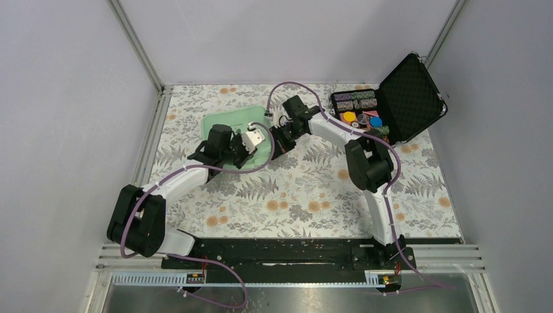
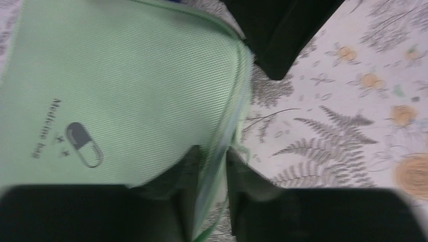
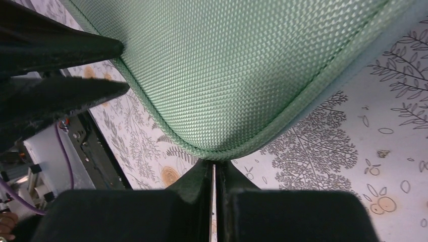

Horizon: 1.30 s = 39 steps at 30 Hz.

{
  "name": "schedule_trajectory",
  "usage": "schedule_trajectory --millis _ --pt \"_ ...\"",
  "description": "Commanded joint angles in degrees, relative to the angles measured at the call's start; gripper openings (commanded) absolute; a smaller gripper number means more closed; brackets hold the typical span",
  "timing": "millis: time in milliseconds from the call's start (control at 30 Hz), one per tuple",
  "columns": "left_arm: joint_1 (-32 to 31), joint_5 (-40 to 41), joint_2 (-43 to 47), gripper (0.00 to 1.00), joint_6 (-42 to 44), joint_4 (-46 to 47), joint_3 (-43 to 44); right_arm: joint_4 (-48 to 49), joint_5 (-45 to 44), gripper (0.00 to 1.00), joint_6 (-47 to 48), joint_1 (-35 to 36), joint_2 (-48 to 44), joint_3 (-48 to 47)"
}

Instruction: Organize the medicine kit

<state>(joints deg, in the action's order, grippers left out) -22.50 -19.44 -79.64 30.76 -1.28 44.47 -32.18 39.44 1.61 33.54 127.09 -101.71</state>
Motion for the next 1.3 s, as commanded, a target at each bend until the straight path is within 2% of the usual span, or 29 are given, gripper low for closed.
schedule_trajectory --millis 0,67,200,433,533,633,767,833,900,1067,1200,1267 --pt "2.8 -9.5 5.6 0.4 -4.6 -3.5 3.6 5.6 1.8 0.0 -5.5 2.3 -5.4 0.4" --pt "5.2 -13.1 9.0 0.57 -6.1 -4.8 4.4 4.4 0.6 0.0 -4.4 1.7 -5.7 0.7" --pt "8.6 -13.8 7.9 0.74 -11.0 -4.3 9.6 1.9 -1.3 0.0 -2.0 1.1 -5.7 0.8" --pt "15.2 -7.6 -20.3 0.77 -32.4 -4.1 35.8 -0.8 -3.7 0.0 1.8 1.1 -5.4 0.4" --pt "18.0 -7.7 -31.5 0.77 -37.9 -8.5 47.4 -2.4 -4.7 0.0 4.4 1.1 -5.7 0.3" --pt "20.8 -10.7 -39.0 0.77 -42.8 -9.6 53.9 -3.0 -5.9 0.0 5.6 1.0 -5.9 0.5" --pt "22.3 -16.0 -38.5 0.77 -41.3 -9.7 51.1 -3.0 -6.9 0.0 5.9 1.0 -5.5 -0.4" --pt "23.4 -19.9 -37.3 0.73 -42.1 -11.8 49.0 -3.0 -7.1 0.0 6.2 0.9 -4.5 -1.8" --pt "25.2 -25.3 -34.9 0.69 -42.0 -12.9 44.4 -3.0 -7.2 0.0 5.9 0.9 -3.0 -3.8" --pt "29.3 -33.0 -19.6 0.65 -42.5 -10.5 24.6 -4.0 -8.7 0.0 4.3 0.8 2.9 -12.4" --pt "30.1 -35.8 -7.6 0.63 -33.1 -21.8 13.6 -4.0 -9.7 0.0 1.7 0.8 9.3 -22.1" --pt "30.1 -33.6 -2.4 0.65 -27.6 -28.2 10.4 -3.2 -9.6 0.0 -0.3 0.8 12.2 -26.1"
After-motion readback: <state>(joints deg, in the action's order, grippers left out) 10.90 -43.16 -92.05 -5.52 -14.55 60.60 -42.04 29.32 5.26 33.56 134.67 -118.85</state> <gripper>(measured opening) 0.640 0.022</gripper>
